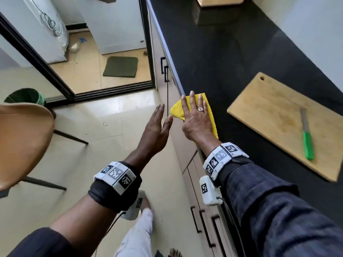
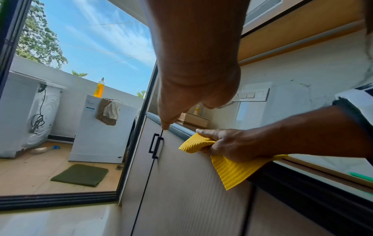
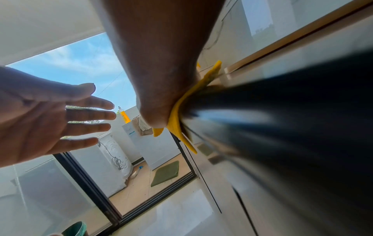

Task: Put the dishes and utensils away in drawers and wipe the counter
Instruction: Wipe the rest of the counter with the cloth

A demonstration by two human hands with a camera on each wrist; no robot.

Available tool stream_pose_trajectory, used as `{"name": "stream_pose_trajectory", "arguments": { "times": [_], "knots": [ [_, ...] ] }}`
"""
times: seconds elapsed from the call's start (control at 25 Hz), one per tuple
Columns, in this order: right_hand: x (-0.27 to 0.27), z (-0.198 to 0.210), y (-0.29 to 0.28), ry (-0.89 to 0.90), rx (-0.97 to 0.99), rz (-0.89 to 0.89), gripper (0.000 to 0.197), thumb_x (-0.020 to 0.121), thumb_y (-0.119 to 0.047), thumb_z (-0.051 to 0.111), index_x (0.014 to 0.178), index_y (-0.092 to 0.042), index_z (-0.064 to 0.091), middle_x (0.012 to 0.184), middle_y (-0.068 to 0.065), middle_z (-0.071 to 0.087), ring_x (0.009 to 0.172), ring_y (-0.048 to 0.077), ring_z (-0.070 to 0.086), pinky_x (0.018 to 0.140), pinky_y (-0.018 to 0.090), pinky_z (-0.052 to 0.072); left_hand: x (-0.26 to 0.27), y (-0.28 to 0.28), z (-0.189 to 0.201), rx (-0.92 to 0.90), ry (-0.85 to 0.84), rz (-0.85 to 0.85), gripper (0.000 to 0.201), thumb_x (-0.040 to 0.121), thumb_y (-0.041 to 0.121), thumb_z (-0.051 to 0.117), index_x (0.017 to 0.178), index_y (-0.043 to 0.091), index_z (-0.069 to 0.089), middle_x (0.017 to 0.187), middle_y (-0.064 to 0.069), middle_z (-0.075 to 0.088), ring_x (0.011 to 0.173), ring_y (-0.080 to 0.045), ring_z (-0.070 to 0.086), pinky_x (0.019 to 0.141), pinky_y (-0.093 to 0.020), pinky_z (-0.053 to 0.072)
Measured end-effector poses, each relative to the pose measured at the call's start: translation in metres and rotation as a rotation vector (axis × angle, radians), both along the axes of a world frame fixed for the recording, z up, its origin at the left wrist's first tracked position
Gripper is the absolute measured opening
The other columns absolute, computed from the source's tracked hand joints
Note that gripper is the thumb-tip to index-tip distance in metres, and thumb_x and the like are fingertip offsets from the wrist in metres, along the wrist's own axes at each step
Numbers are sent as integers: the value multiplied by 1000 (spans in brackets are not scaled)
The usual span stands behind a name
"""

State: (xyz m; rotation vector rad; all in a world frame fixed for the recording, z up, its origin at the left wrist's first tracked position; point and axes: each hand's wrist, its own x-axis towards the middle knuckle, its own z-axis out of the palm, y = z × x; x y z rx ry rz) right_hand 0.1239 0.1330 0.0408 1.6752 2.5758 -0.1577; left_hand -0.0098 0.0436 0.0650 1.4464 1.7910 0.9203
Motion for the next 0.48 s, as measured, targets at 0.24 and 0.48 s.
{"name": "stream_pose_trajectory", "arguments": {
  "times": [0.24,0.48],
  "knots": [
    [-67,-1,114,19,32,-107,85,92,-18,44,155,-18,-13,162,17,-13,148,41,-11,122,50,-1,-74,138,5,-9,-78,-63,56,103,36,42,153,16,28,162,-3,20,149,-11,14,115,-21,13],
    [-123,-4,203,71,54,-231,77,98,-40,40,156,-23,-8,163,15,-7,149,41,-5,122,51,0,-160,260,1,-69,-182,25,56,101,42,45,150,16,37,156,-6,35,145,-17,29,119,-40,25]
  ]
}}
